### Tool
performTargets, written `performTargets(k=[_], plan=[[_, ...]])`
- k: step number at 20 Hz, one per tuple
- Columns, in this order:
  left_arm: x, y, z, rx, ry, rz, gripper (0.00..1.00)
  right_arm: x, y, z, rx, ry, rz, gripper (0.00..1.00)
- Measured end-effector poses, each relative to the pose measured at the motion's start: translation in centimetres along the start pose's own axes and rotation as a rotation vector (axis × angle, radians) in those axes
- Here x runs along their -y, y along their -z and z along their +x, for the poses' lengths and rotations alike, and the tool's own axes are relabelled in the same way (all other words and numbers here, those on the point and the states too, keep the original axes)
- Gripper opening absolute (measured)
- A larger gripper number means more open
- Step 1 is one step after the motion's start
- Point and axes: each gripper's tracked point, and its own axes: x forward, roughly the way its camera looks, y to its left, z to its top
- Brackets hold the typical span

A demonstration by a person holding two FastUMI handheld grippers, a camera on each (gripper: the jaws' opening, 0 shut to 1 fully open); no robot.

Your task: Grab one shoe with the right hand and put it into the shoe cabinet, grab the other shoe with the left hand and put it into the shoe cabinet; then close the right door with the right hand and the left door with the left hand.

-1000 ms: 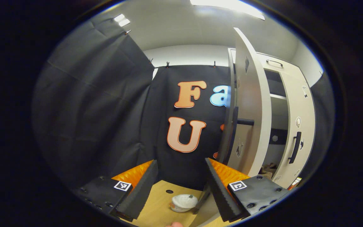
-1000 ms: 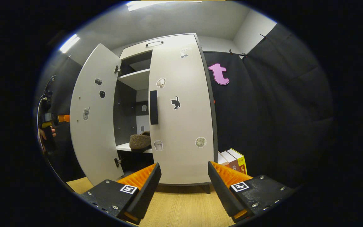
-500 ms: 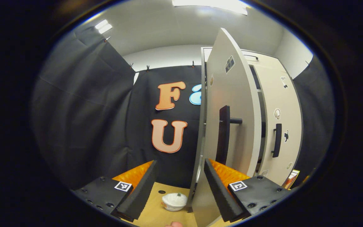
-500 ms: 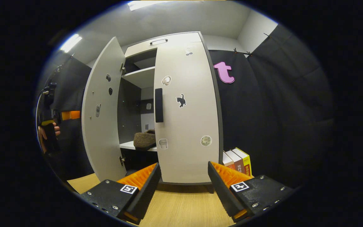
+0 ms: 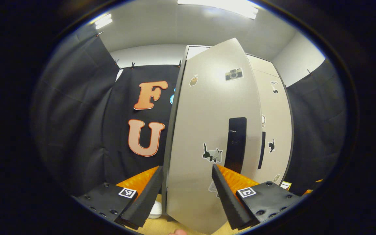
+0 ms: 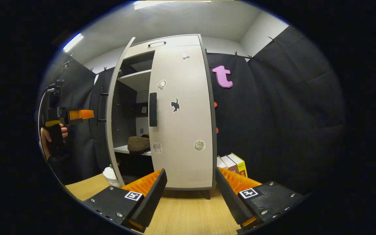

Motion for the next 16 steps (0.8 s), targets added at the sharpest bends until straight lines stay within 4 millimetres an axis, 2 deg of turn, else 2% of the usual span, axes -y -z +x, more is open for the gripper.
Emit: performTargets(k=[1, 8, 13, 15, 16], plan=[[0.5, 0.0, 0.2, 0.002, 0.012, -0.003, 0.94, 0.3, 0.0, -0.2, -0.002, 0.008, 0.000, 0.92], [5.3, 2.3, 2.7, -0.052, 0.113, -0.057, 0.94, 1.2, -0.1, -0.7, -0.001, 0.038, -0.005, 0.92], [7.2, 3.7, 5.1, -0.079, 0.140, -0.041, 0.96, 2.0, 0.0, -1.0, -0.008, 0.063, -0.003, 0.92], [7.6, 3.8, 5.7, -0.074, 0.150, -0.035, 0.94, 2.3, 0.2, -1.0, -0.012, 0.071, 0.000, 0.92], [7.7, 3.8, 6.0, -0.072, 0.154, -0.027, 0.96, 2.5, 0.3, -0.9, -0.014, 0.074, 0.004, 0.92]])
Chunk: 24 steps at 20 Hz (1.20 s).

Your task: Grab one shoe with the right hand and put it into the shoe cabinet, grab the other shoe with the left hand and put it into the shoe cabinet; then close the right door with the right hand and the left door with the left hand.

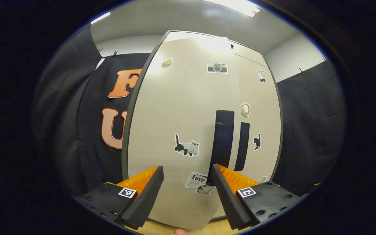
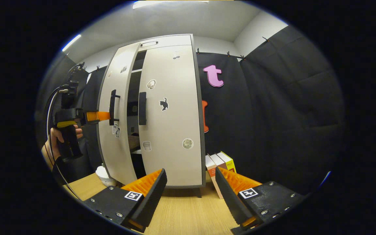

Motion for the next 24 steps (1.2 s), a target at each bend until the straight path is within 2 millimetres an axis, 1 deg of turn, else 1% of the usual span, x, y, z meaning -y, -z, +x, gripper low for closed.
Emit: performTargets(k=[4, 5, 6, 7, 13, 16, 21, 22, 24], plan=[[0.6, 0.3, 1.0, -0.019, -0.002, 0.018, 0.96, 0.4, 0.1, 0.1, -0.001, 0.010, 0.003, 0.92], [0.8, 0.5, 1.5, -0.026, -0.005, 0.018, 0.96, 0.5, 0.0, 0.1, 0.001, 0.012, 0.002, 0.92], [0.8, 0.7, 2.0, -0.031, -0.006, 0.016, 0.94, 0.6, -0.1, 0.2, 0.004, 0.014, 0.003, 0.92], [0.9, 0.9, 2.5, -0.035, -0.005, 0.011, 0.96, 0.8, -0.1, 0.2, 0.003, 0.017, 0.003, 0.92], [1.2, 1.3, 4.1, -0.034, -0.012, 0.010, 0.96, 2.2, -0.5, 0.3, 0.012, 0.044, 0.007, 0.92], [1.3, 1.4, 4.9, -0.030, -0.018, 0.027, 0.96, 2.5, -0.6, 0.4, 0.015, 0.049, 0.005, 0.92], [1.1, 1.4, 4.8, -0.034, -0.026, 0.033, 0.96, 2.5, -0.5, 0.5, 0.014, 0.045, 0.001, 0.92], [1.0, 1.5, 4.6, -0.040, -0.034, 0.029, 0.96, 2.4, -0.5, 0.6, 0.014, 0.043, 0.000, 0.92], [1.1, 0.8, 3.5, -0.025, -0.025, 0.017, 0.97, 2.2, -0.7, 0.5, 0.020, 0.038, -0.001, 0.92]])
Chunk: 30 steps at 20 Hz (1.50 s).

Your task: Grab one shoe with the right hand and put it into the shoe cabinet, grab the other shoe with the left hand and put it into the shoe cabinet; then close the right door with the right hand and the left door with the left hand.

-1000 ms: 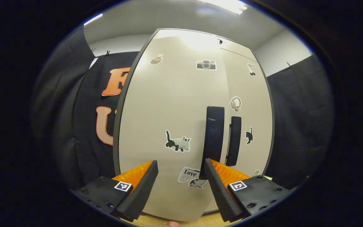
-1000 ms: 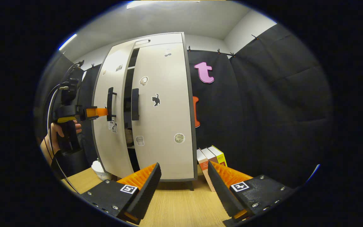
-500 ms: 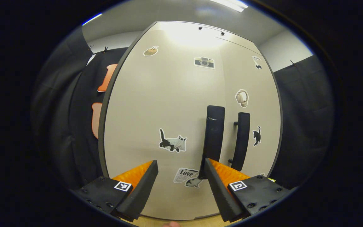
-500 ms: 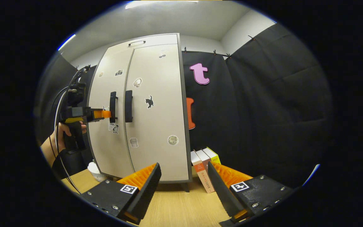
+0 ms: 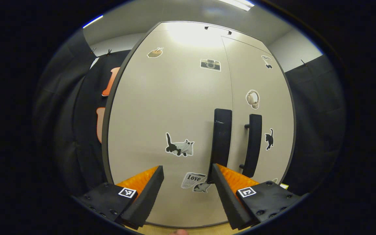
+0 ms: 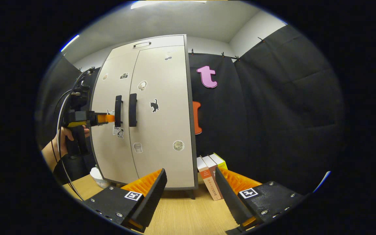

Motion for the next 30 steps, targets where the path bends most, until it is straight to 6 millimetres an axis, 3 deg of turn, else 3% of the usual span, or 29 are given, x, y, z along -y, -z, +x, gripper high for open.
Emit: performTargets(k=[7, 12, 15, 23, 30], plan=[[-2.3, -2.3, -8.1, 0.053, -0.031, 0.009, 0.96, -2.5, 0.3, 0.6, -0.005, -0.060, 0.016, 0.92], [-4.6, 1.1, -14.6, 0.017, -0.099, -0.001, 0.96, -4.6, 0.6, 1.1, -0.015, -0.116, 0.023, 0.92], [-6.0, 3.3, -17.4, 0.001, -0.139, 0.000, 0.96, -5.6, 0.7, 1.1, -0.020, -0.142, 0.017, 0.92], [-7.2, 6.9, -22.0, -0.029, -0.199, 0.043, 0.96, -6.0, 1.7, 0.6, -0.038, -0.151, 0.014, 0.92], [-6.7, 7.9, -23.2, -0.039, -0.207, 0.000, 0.96, -5.9, 1.5, 0.0, -0.031, -0.142, 0.011, 0.92]])
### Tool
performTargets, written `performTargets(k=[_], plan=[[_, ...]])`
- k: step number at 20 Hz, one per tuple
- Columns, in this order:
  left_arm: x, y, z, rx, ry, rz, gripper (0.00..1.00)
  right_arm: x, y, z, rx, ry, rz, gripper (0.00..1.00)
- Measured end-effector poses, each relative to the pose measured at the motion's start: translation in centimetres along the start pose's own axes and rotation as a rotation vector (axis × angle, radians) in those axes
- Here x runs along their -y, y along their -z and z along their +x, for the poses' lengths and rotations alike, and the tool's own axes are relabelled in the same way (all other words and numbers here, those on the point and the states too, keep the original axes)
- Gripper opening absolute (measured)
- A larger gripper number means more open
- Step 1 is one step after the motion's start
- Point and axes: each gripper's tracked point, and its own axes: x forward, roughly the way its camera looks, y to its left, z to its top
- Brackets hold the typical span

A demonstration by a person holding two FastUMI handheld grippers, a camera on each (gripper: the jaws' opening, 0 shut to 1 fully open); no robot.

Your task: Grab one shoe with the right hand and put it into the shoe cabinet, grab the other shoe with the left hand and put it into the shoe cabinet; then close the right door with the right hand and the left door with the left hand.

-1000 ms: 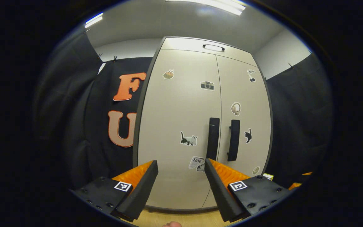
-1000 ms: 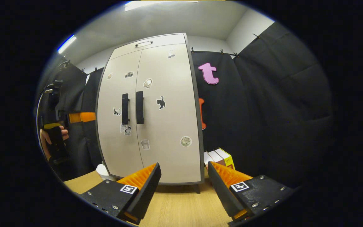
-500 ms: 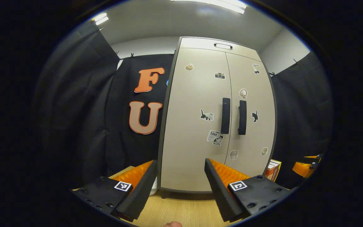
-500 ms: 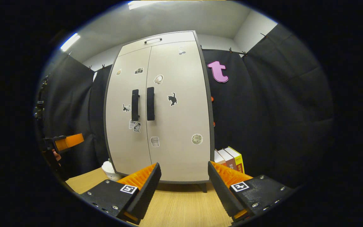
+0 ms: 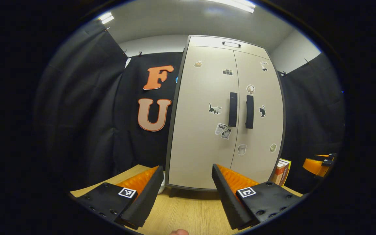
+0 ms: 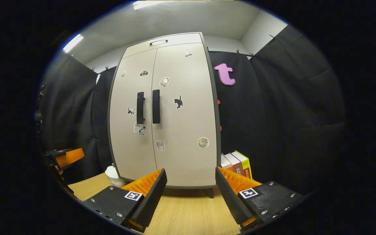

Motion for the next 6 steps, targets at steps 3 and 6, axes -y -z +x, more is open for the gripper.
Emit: performTargets(k=[3, 6], plan=[[0.28, -0.39, -0.03, 0.007, 0.011, 0.000, 0.97, -0.33, 0.33, -0.05, -0.007, -0.004, -0.002, 0.92], [0.55, -0.61, -0.26, 0.008, 0.020, 0.004, 0.96, -0.67, 0.77, -0.15, -0.017, -0.010, 0.007, 0.92]])
